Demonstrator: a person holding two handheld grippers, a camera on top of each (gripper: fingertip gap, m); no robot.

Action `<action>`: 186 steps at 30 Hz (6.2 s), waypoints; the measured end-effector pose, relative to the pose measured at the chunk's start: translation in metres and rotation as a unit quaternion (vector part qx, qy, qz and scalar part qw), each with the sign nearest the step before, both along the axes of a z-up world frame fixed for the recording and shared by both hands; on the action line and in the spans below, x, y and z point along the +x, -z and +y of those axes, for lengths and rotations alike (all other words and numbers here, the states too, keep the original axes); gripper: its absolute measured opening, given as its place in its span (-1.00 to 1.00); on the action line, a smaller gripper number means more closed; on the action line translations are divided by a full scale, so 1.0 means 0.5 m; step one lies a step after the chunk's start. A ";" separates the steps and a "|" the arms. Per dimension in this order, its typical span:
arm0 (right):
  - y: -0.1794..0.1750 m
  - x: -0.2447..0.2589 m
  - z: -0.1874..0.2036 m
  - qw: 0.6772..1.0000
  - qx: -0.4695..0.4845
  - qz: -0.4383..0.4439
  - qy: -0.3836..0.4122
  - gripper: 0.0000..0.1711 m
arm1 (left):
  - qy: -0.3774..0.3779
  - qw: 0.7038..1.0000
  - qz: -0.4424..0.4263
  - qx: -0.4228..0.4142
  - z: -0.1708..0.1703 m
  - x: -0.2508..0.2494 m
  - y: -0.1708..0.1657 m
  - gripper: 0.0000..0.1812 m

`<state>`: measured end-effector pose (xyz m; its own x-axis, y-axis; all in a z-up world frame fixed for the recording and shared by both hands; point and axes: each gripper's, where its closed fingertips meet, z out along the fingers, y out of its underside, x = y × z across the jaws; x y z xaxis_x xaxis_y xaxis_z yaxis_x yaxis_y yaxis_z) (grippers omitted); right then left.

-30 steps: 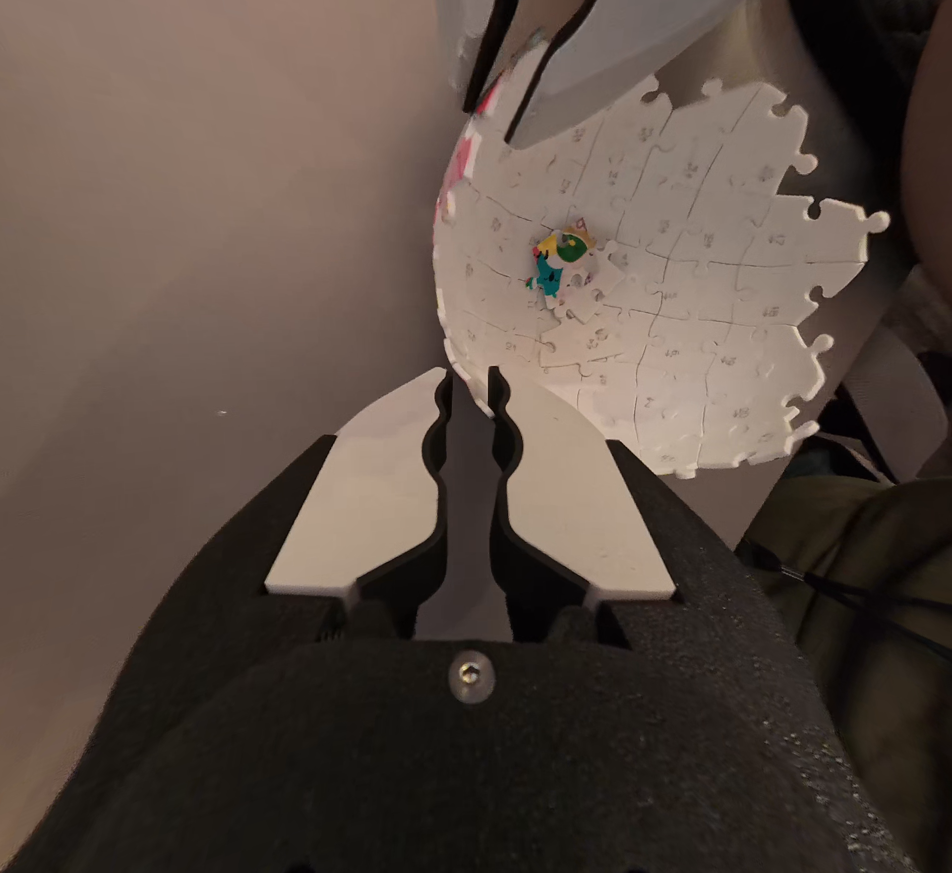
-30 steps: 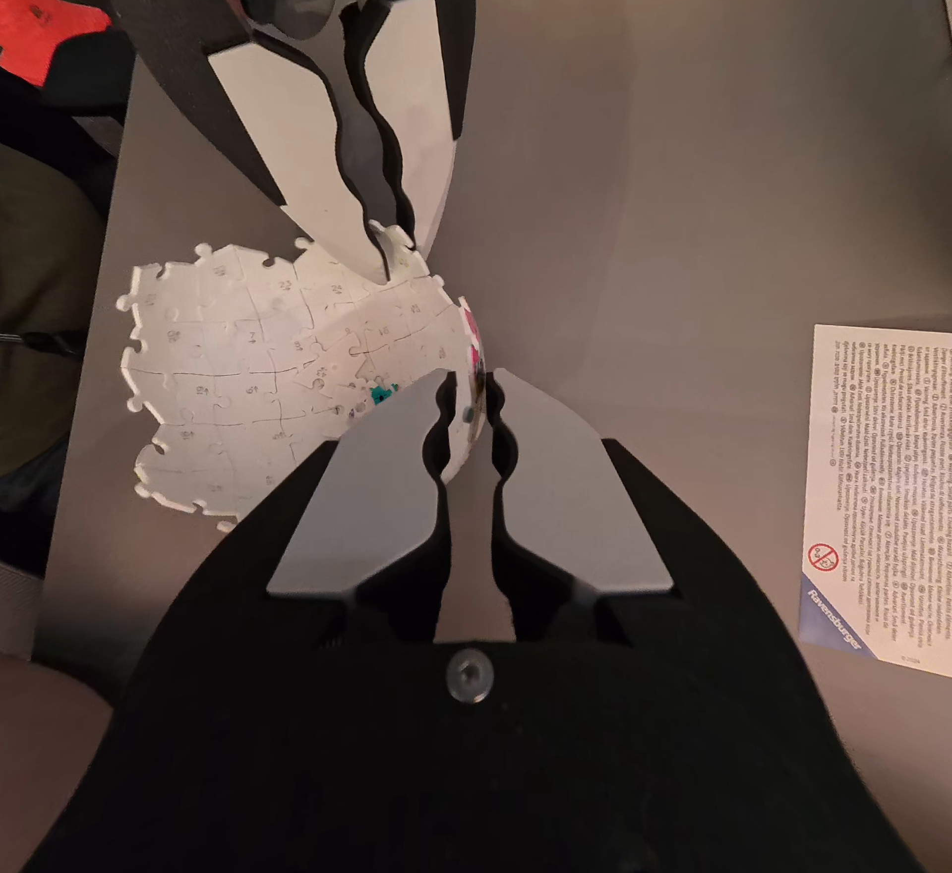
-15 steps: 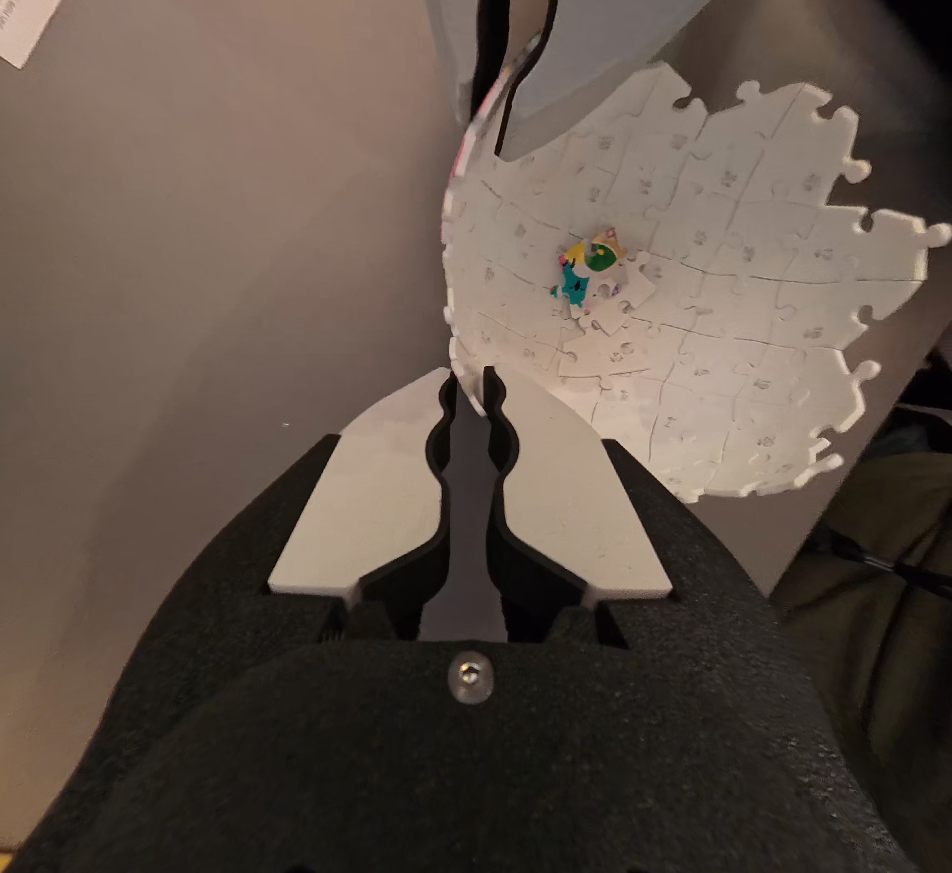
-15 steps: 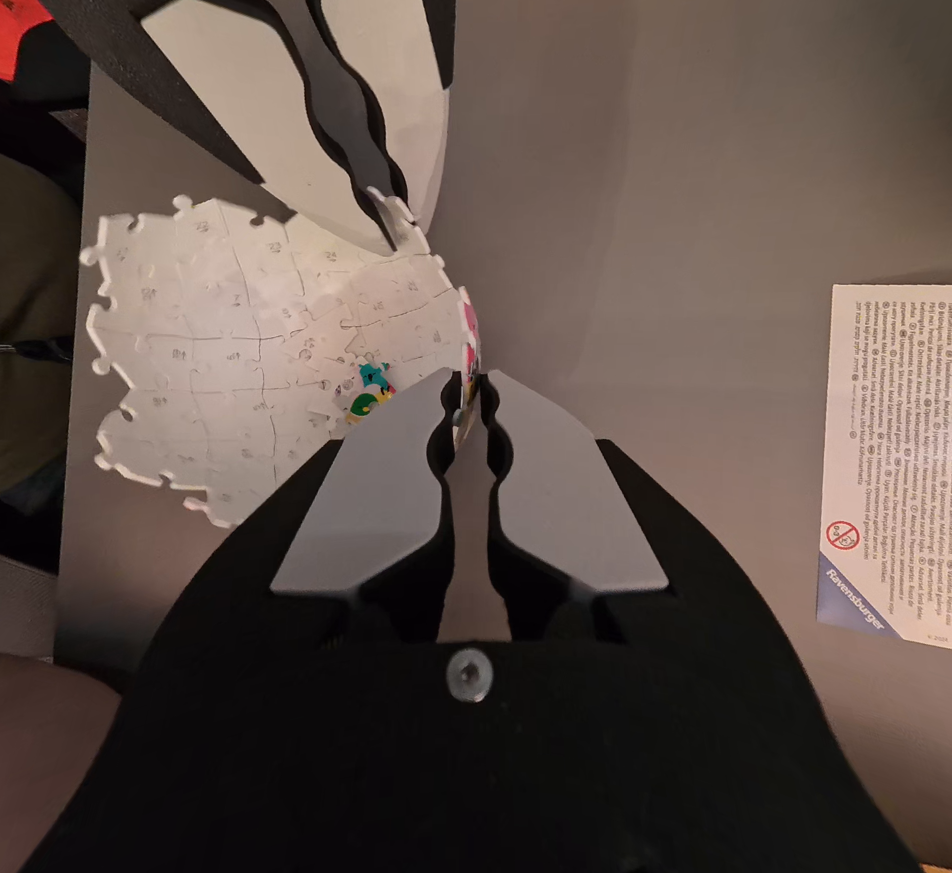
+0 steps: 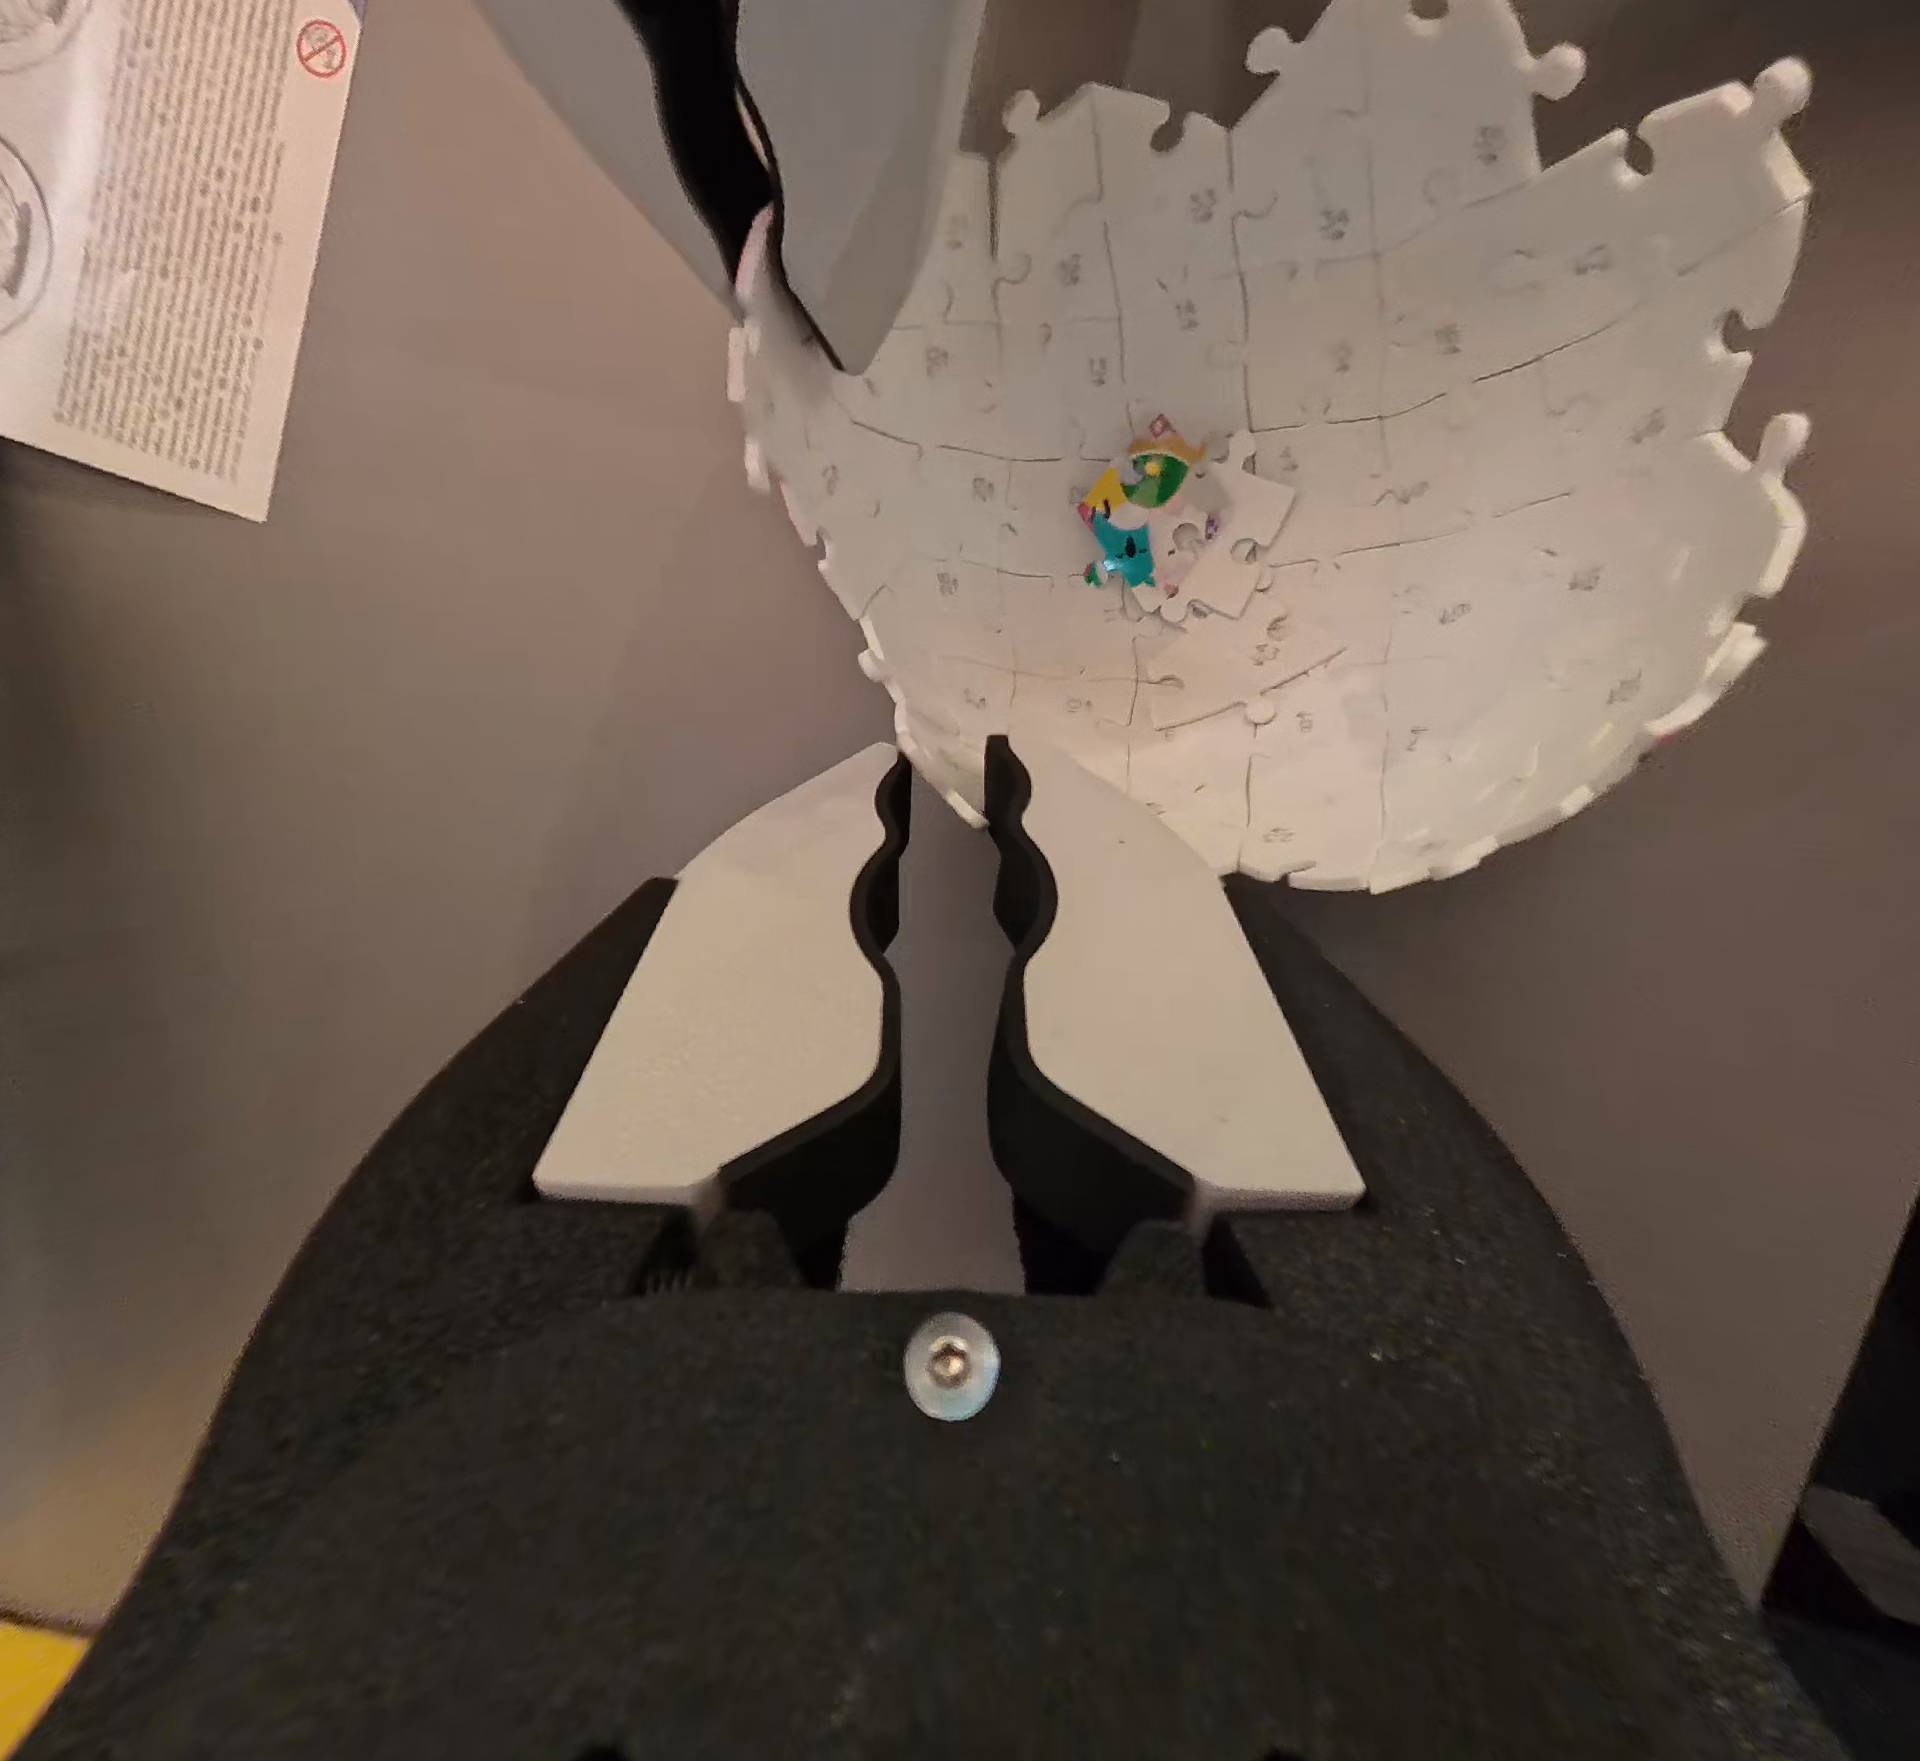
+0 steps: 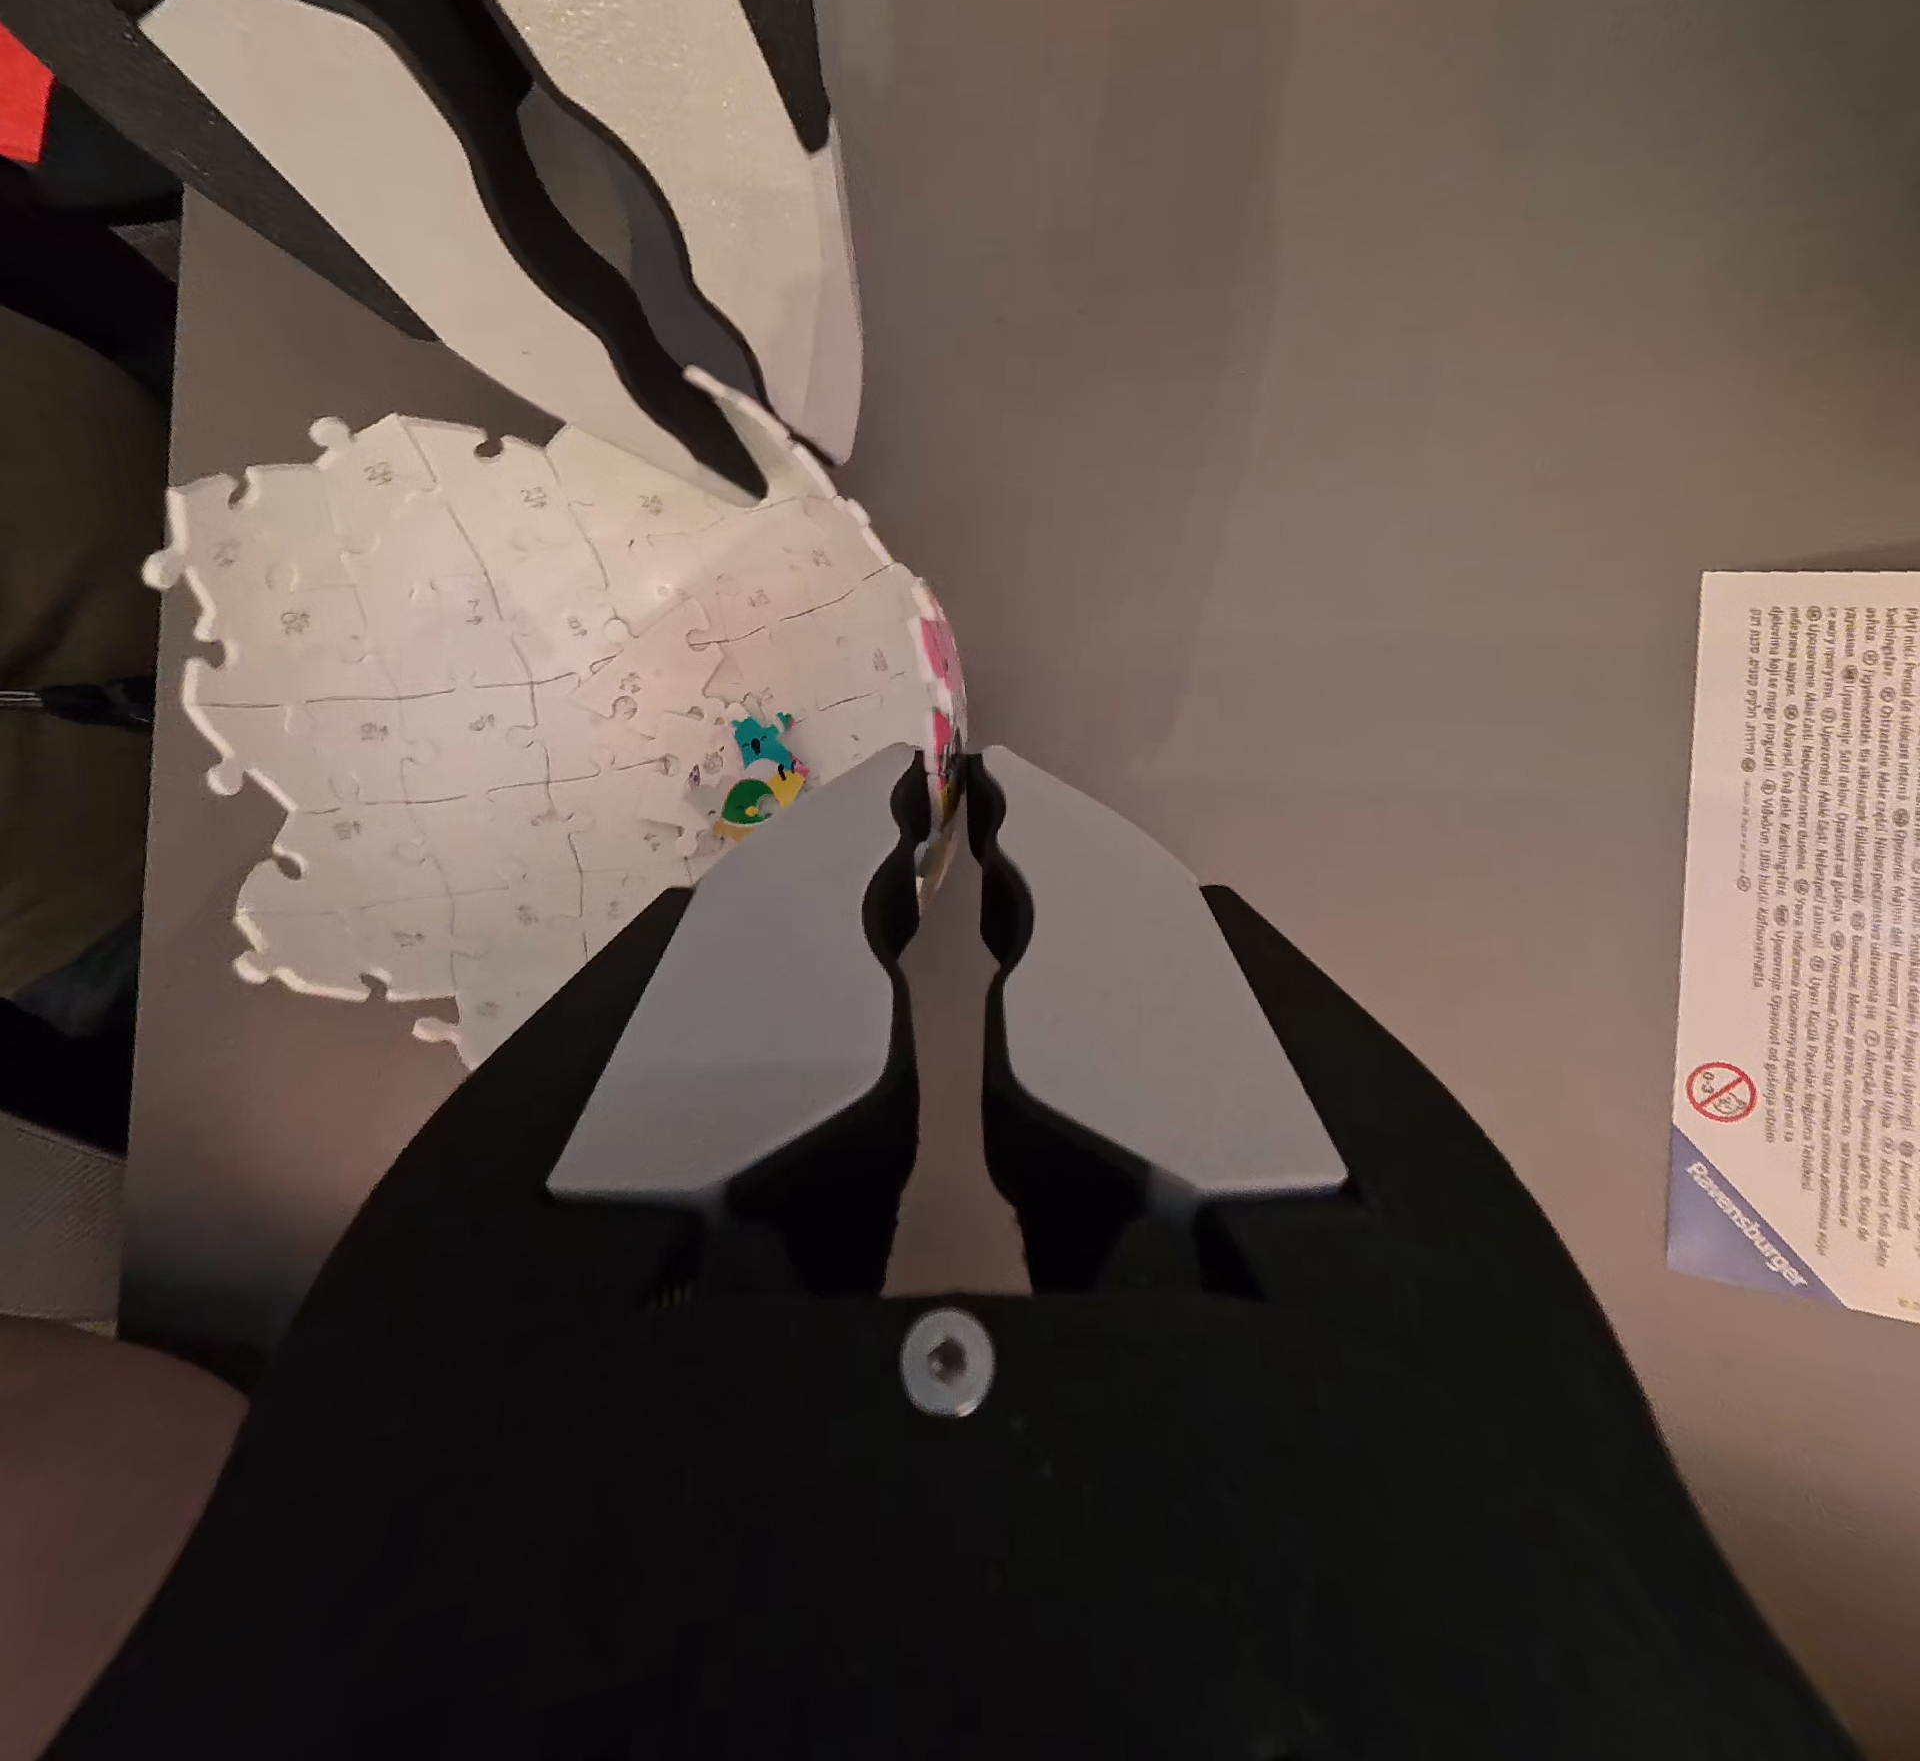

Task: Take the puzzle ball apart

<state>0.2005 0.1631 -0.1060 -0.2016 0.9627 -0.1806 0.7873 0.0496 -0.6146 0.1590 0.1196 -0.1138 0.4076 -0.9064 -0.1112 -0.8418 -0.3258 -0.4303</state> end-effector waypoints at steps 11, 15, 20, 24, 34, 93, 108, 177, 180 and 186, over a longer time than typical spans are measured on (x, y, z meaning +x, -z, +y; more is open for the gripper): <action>0.008 0.017 -0.007 0.998 -0.019 -0.057 0.030 -0.88 | -0.114 0.978 -0.170 -0.026 0.023 -0.012 -0.065 -0.77; -0.025 0.007 0.000 0.999 0.000 -0.018 0.033 -0.82 | -0.131 0.966 -0.221 -0.023 0.020 -0.020 -0.076 -0.76; -0.048 -0.001 0.009 0.997 0.074 0.008 0.018 -0.82 | -0.137 0.952 -0.272 -0.035 0.016 -0.011 -0.069 -0.74; -0.031 -0.012 0.005 0.996 0.084 -0.025 0.022 -0.86 | -0.127 0.950 -0.284 -0.033 0.020 -0.001 -0.063 -0.74; -0.015 -0.015 -0.006 0.992 -0.084 -0.055 0.081 -0.92 | -0.100 0.960 -0.261 -0.024 0.024 0.017 -0.042 -0.74; -0.013 0.025 0.017 0.968 0.036 0.093 0.230 -0.97 | 0.217 0.970 -0.110 0.005 0.094 0.096 -0.018 -0.96; -0.013 0.024 0.010 0.970 0.011 0.095 0.225 -0.96 | 0.234 0.963 -0.131 0.007 0.087 0.112 -0.016 -0.95; 0.024 0.507 0.272 0.797 0.041 -0.078 0.597 -0.71 | 0.149 0.972 -0.180 0.012 0.145 0.082 -0.063 -0.71; -0.026 0.517 0.280 0.785 0.083 -0.027 0.614 -0.71 | 0.140 0.969 -0.199 0.031 0.150 0.072 -0.099 -0.70; -0.264 0.297 0.177 0.835 0.221 0.225 0.451 -0.68 | 0.118 0.973 -0.188 0.059 0.156 0.022 -0.137 -0.70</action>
<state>0.3492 0.2517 0.0260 0.6899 0.7119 0.1312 0.3206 -0.1380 -0.9371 0.1699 0.1977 -0.0450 0.2220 -0.9696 -0.1027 -0.6628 -0.0728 -0.7453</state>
